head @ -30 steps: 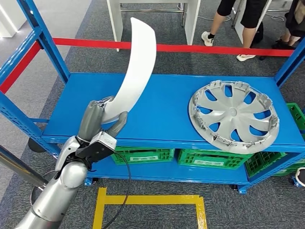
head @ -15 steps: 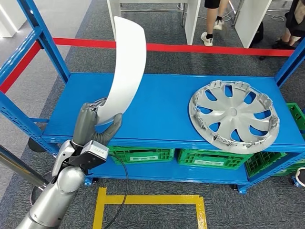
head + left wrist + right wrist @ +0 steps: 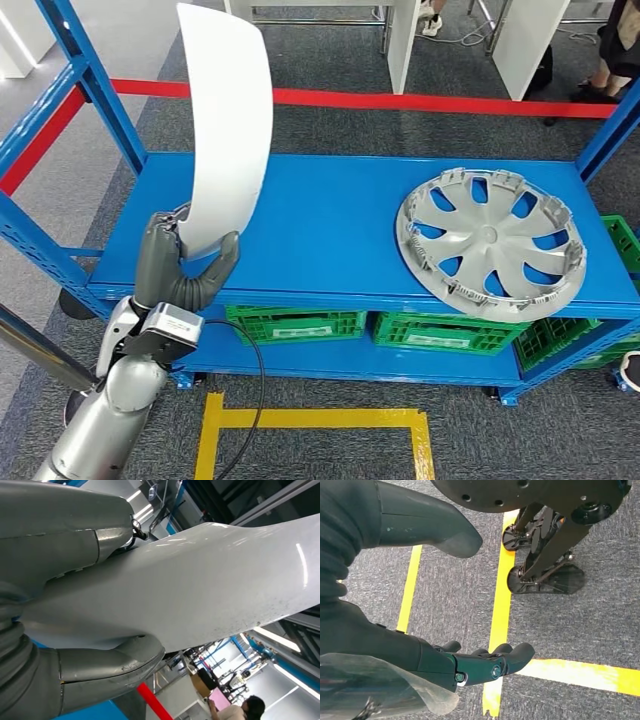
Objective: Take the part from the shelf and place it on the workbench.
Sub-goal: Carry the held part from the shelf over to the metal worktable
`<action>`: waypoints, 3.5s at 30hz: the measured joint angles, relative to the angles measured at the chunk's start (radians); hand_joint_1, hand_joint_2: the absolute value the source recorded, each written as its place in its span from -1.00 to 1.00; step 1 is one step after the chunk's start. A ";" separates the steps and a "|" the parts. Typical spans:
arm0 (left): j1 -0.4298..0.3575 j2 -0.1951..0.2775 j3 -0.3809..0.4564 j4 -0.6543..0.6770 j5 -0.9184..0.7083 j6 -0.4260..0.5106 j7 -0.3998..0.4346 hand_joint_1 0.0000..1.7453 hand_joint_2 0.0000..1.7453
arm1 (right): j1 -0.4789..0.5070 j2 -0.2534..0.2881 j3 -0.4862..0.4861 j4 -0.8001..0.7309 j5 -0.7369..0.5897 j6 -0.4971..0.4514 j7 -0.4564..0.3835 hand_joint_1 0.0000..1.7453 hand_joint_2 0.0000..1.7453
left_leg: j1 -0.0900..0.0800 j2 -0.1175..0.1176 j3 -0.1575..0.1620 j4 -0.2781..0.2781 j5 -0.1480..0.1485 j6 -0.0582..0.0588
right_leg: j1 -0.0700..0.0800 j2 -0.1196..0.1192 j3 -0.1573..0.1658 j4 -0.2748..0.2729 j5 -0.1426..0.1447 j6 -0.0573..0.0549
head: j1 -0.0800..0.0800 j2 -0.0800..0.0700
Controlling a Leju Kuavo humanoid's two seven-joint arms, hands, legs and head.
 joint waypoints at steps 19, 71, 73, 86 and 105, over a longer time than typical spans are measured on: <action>0.002 0.001 0.003 -0.006 0.000 0.001 0.000 1.00 1.00 | 0.000 0.002 0.000 0.000 0.001 -0.006 -0.002 -1.00 1.00 | 0.000 0.000 0.000 0.000 0.000 0.000 | 0.000 0.000 0.000 0.000 0.000 0.000 | 0.000 0.000; 0.013 0.008 0.006 -0.015 0.000 0.003 -0.005 1.00 1.00 | -0.004 0.009 0.000 0.000 0.002 -0.006 -0.003 -1.00 1.00 | 0.012 0.006 -0.044 0.140 -0.049 -0.012 | -0.003 -0.003 -0.058 0.002 0.050 -0.014 | 0.000 0.000; 0.012 0.008 0.006 -0.015 0.000 0.003 -0.005 1.00 1.00 | -0.004 0.009 0.000 0.000 0.002 -0.006 -0.003 -1.00 1.00 | 0.008 0.004 0.022 0.021 -0.021 -0.006 | -0.001 -0.002 -0.066 0.001 0.064 -0.005 | 0.001 0.000; 0.013 0.006 0.008 -0.016 0.000 0.004 -0.006 1.00 1.00 | -0.004 0.010 0.000 0.000 0.003 -0.006 -0.003 -1.00 1.00 | -0.004 0.008 -0.102 -0.015 0.101 0.030 | -0.002 -0.002 -0.045 0.185 -0.032 0.019 | 0.003 0.000; 0.012 0.008 0.010 -0.019 0.000 0.004 -0.006 1.00 1.00 | -0.010 0.011 0.000 0.001 0.003 -0.006 -0.004 -1.00 1.00 | 0.016 0.001 0.026 -0.014 -0.003 -0.022 | 0.005 -0.009 -0.049 -0.022 0.066 0.002 | -0.003 0.000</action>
